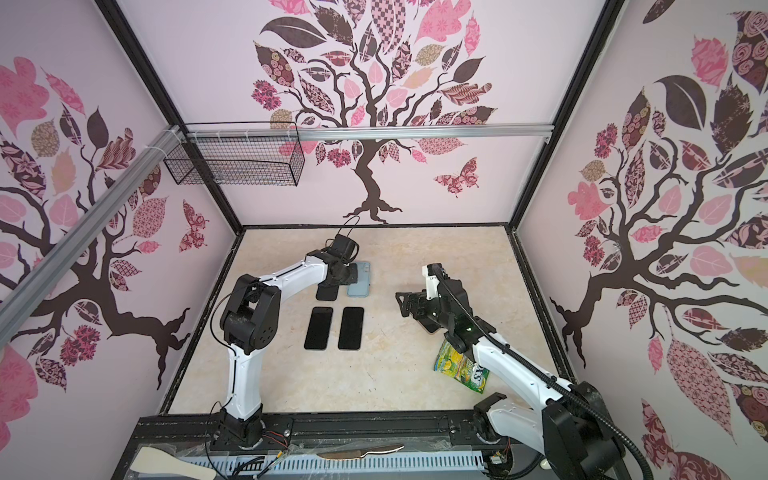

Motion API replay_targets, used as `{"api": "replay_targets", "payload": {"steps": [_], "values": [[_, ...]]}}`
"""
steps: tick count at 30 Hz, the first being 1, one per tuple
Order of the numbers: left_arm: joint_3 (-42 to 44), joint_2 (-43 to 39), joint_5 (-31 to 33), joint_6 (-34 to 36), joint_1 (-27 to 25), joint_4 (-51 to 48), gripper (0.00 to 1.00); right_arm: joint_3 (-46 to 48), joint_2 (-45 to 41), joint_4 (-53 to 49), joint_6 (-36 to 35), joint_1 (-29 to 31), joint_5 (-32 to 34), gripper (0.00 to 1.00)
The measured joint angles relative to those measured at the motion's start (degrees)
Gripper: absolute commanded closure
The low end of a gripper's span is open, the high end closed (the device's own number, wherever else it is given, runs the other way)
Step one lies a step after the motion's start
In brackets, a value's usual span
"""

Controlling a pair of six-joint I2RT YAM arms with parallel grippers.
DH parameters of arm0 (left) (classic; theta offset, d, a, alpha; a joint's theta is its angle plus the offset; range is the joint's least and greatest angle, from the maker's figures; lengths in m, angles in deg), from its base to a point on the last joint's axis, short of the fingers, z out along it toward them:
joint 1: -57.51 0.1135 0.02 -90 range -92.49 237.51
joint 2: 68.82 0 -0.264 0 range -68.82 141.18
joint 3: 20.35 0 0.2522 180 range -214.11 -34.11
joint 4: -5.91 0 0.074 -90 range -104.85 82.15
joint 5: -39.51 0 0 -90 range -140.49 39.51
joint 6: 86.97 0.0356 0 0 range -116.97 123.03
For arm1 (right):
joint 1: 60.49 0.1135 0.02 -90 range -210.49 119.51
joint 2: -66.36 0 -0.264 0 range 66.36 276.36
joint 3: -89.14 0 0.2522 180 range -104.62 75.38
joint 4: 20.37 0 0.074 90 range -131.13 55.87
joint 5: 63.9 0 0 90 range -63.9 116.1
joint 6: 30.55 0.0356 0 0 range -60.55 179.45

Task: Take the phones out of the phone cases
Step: 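Lay the pale blue case beside the black case with the left gripper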

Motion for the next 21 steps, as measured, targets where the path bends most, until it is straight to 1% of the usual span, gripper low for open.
{"api": "replay_targets", "payload": {"steps": [19, 21], "values": [[-2.8, 3.8, 0.8, 0.9, 0.7, -2.1, 1.0, 0.0, 0.9, 0.1, 0.0, 0.0, -0.7, 0.0], [-2.9, 3.9, 0.7, 1.0, 0.7, -2.3, 0.96, 0.0, 1.0, 0.1, 0.0, 0.0, -0.7, 0.0]]}}
